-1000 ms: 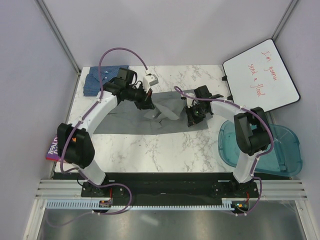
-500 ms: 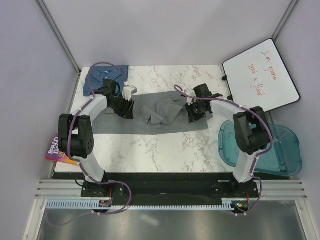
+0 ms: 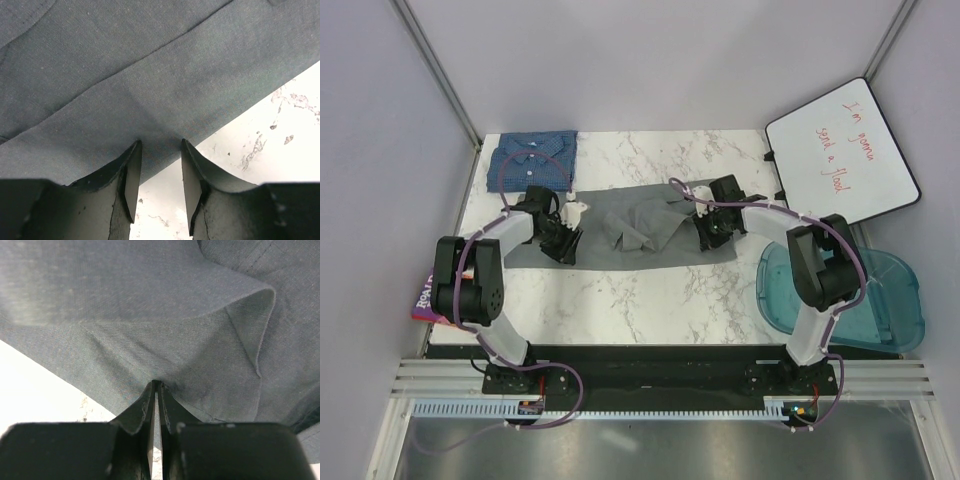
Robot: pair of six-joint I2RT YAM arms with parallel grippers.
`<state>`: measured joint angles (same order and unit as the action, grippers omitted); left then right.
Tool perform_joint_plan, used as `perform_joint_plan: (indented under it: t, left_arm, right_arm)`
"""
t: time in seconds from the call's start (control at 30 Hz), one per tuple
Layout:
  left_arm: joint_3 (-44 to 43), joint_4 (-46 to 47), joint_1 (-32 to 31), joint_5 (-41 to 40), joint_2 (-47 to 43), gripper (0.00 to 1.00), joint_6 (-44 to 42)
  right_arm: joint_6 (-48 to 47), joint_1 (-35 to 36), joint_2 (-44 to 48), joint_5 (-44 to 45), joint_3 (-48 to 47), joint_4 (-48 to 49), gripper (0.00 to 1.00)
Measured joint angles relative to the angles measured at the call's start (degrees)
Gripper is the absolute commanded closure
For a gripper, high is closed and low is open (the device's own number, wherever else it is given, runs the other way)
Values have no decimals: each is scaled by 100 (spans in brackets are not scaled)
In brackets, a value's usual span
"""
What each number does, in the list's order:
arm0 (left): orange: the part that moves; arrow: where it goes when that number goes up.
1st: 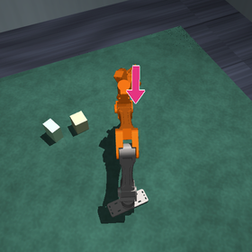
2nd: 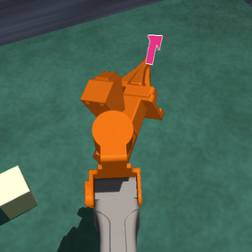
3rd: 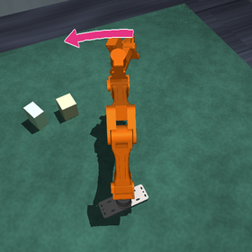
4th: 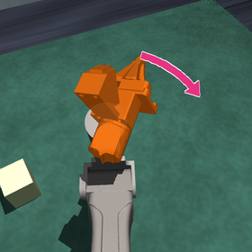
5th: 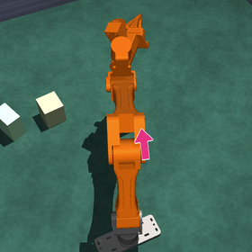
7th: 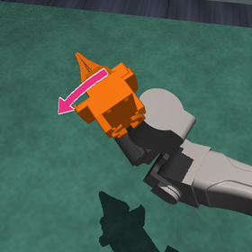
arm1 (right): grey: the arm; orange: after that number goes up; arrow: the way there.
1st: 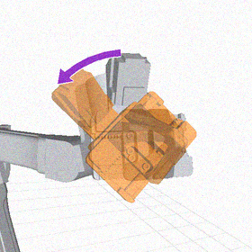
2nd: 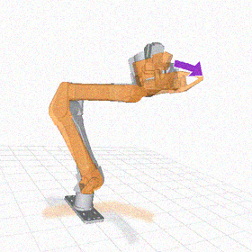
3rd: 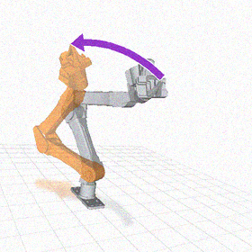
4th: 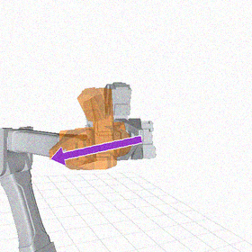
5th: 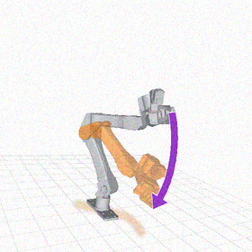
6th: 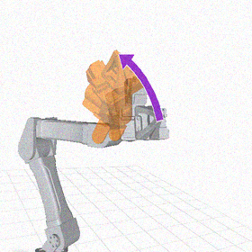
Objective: Fold and stack the long sleeve shirts
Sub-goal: Fold the shirt
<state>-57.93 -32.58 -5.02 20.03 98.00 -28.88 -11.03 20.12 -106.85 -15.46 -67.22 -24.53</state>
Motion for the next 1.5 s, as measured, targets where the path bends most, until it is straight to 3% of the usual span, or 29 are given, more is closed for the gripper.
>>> perform_joint_plan:
  t: [0.17,0.37,0.53,0.57,0.6,0.63,0.67,0.73,0.83,1.07,1.13,1.27,1.33,1.43,1.5]
  left_arm:
    - [415,72,2,90,-352,55,-92]
    - [791,-540,7,656,-903,42,-122]
    - [748,-754,22,1641,-1773,34,28]
    - [708,-748,52,1836,-1910,17,133]
    - [671,-719,98,2037,-2017,16,249]
    - [643,-682,155,2181,-2090,8,306]
    - [623,-616,247,2332,-2168,7,463]
    - [616,-474,492,2546,-2328,1,723]
    - [616,-313,940,2693,-2553,1,1084]
    - [645,-129,1668,3005,-2800,1,1679]
    - [713,-66,1692,3025,-2852,1,1788]
    - [1176,356,1694,3128,-3211,1,2079]
    - [1412,538,1694,3268,-3418,1,2162]
    - [1537,719,1685,3641,-3491,1,2240]
    - [1578,1014,1622,3821,-3388,1,2437]
  right_arm:
    - [-107,2,407,-66,472,-96,88]
    - [-229,-4,1172,-407,815,-861,76]
    - [-256,103,2013,-894,470,-1147,41]
    - [-249,192,2120,-940,328,-1150,32]
    - [-256,328,2190,-925,181,-1128,29]
    - [-240,461,2212,-905,68,-1104,27]
    - [-308,671,2199,-820,-181,-1086,19]
    - [-321,1137,2100,-730,-446,-1088,18]
    - [-337,1711,1580,-610,-1169,-1032,18]
    - [39,2203,-332,-586,-2542,-866,17]
    - [118,2205,-684,-575,-2623,-887,20]
    - [192,2199,-1246,-546,-2651,-973,71]
    - [190,2168,-1340,-623,-2651,-1025,87]
    - [404,2020,-1329,-1196,-2653,-927,99]
    - [651,1762,-1309,-1764,-2653,-750,100]
